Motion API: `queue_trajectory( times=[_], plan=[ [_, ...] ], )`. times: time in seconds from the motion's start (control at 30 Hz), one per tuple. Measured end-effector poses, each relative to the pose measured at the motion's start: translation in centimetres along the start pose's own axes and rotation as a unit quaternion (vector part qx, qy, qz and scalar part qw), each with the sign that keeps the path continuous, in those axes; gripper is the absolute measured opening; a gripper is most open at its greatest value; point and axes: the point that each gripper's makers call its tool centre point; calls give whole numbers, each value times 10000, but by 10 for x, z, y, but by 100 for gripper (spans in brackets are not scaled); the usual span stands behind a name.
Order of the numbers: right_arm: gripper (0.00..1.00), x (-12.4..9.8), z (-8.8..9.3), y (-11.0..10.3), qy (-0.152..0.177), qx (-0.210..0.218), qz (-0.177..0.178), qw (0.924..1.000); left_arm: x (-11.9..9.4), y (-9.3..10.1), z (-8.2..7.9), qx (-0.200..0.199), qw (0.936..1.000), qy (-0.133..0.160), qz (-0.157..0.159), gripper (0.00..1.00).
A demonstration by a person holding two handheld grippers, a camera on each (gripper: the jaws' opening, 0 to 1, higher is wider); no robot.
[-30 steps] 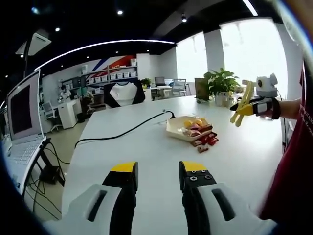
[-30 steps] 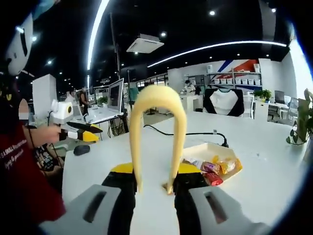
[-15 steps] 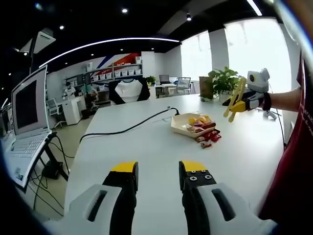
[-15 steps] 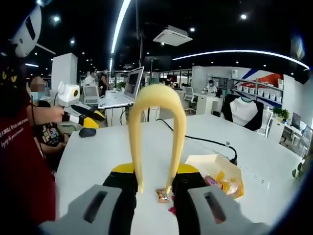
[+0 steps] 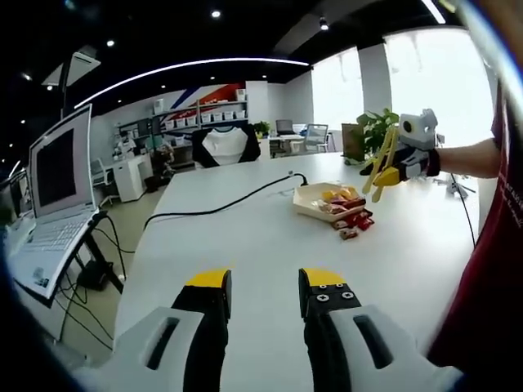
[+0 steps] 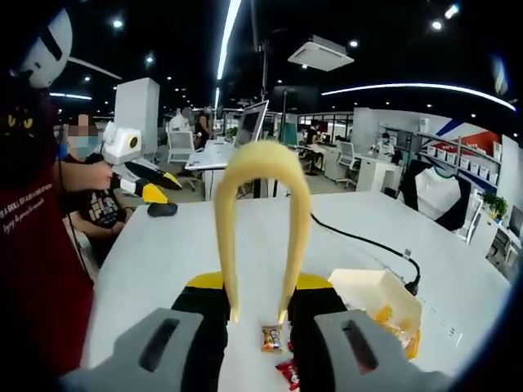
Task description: Place the target food into the container with the food tongs after gripping and lifting it, then release it inside without dropping or visibly crushing the food.
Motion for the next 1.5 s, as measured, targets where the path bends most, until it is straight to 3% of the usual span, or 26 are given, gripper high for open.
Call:
queue_trajectory(
  times=[0.2,0.7,1.5],
  plan=[
    [24,11,11,1,-69,31,-129,9999,-3,5,-4,34,10000,47,29,35],
    [25,35,41,1,-411,26,-258,9988,-11,6,8,111,9998,-178,-1,35],
    [25,48,79,10,-755,344,-256,9962,-12,2,14,35,9996,-261,-93,35]
  ],
)
Point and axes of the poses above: the point that each gripper's makers call its tool centre point, and the gripper's own axes: x roughly forward along the fingers, y roughly to its right, z roughly out of its underside, and after that the axes turned 1 degree about -z, right-handed
